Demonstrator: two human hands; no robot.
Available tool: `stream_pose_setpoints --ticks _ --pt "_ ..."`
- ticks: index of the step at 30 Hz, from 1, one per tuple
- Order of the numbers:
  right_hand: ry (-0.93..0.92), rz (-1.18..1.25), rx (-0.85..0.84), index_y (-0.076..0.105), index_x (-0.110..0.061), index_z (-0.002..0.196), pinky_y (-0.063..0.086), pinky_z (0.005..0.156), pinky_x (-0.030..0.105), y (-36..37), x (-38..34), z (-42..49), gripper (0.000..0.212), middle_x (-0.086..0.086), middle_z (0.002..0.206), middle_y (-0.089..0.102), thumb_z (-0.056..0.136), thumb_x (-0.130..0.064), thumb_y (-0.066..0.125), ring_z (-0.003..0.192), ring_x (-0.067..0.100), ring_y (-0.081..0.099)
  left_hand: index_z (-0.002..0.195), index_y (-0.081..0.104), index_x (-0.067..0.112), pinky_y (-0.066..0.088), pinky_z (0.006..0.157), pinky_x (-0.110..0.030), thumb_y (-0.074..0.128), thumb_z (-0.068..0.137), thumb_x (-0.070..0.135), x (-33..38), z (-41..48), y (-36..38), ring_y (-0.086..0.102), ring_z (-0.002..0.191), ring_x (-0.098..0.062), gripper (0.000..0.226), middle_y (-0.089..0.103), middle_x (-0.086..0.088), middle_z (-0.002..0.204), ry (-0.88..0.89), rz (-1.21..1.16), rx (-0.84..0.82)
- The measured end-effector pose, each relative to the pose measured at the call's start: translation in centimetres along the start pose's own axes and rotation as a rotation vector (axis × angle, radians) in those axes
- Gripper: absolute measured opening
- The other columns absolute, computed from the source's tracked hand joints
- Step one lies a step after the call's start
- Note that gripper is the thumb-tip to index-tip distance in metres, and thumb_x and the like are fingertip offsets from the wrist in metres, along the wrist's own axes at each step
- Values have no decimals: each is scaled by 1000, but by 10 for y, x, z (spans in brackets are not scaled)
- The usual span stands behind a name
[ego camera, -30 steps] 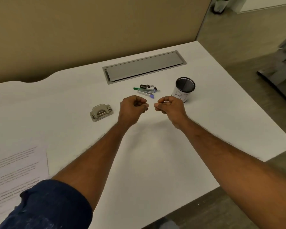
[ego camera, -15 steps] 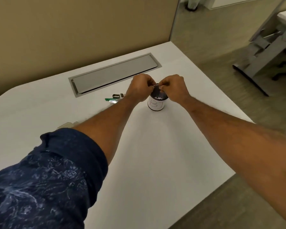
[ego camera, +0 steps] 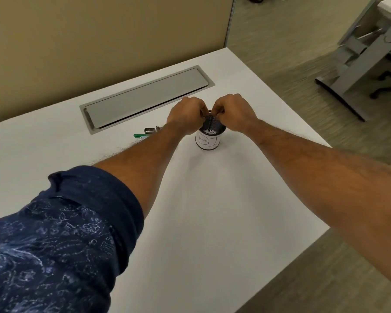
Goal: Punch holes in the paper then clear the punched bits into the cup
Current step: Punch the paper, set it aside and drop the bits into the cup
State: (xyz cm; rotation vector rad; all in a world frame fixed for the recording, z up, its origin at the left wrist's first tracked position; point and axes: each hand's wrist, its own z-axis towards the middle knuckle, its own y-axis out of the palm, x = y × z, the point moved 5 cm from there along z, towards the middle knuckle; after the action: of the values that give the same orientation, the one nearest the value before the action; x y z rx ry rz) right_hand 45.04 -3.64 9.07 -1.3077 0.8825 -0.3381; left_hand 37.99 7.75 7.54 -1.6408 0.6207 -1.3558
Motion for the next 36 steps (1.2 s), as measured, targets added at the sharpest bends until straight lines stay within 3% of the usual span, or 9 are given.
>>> stream_pose_setpoints --ticks 4,11,17,19,23,28,32,36 --pt "3 41 11 74 -15 91 57 80 38 2 2 -1 24 5 93 74 79 2 61 86 23 67 109 71 18 57 85 -41 58 83 -4 -1 -2 2 67 97 -21 36 72 -3 107 2 -36 -46" --pt "78 158 56 72 -18 90 58 77 36 4 7 -7 20 -3 76 68 76 -4 67 73 12 63 118 66 15 53 90 -30 50 89 0 -16 -19 -7 65 101 -16 36 70 -3 113 -22 -246 10" --pt "93 245 -22 72 -11 97 53 90 29 7 5 -16 23 4 96 74 84 2 59 95 18 67 121 65 14 52 88 -26 55 93 8 -32 -48 -20 63 99 -13 30 69 -3 112 -65 -320 47" --pt "127 358 2 73 -5 98 51 93 28 4 3 -22 22 9 98 74 84 5 59 97 19 68 122 65 13 50 84 -23 53 94 6 -38 -61 -23 63 99 -12 31 69 -4 114 -102 -348 49" --pt "230 850 9 65 3 106 52 90 28 5 -4 -44 26 22 105 70 86 13 53 94 22 67 123 63 13 51 79 -26 52 94 6 -53 -92 -29 64 103 -15 32 68 -4 114 -167 -415 43" --pt "344 1232 -89 63 -6 110 52 72 24 30 -31 -85 25 7 96 70 92 6 51 78 15 66 118 66 11 48 82 -15 55 91 4 -79 -146 -36 66 98 -13 30 70 0 109 -217 -498 104" --pt "354 1163 -199 64 -8 111 52 73 24 69 -63 -119 19 5 97 71 94 -4 56 79 13 67 117 66 12 53 91 -30 61 91 7 -114 -200 -37 66 93 -16 28 71 -5 106 -302 -505 126" --pt "342 1094 -287 67 -8 109 52 72 24 100 -96 -148 18 4 95 73 93 -8 59 79 13 67 115 66 12 54 88 -32 62 91 8 -145 -252 -37 66 93 -18 25 69 -3 102 -394 -533 122"
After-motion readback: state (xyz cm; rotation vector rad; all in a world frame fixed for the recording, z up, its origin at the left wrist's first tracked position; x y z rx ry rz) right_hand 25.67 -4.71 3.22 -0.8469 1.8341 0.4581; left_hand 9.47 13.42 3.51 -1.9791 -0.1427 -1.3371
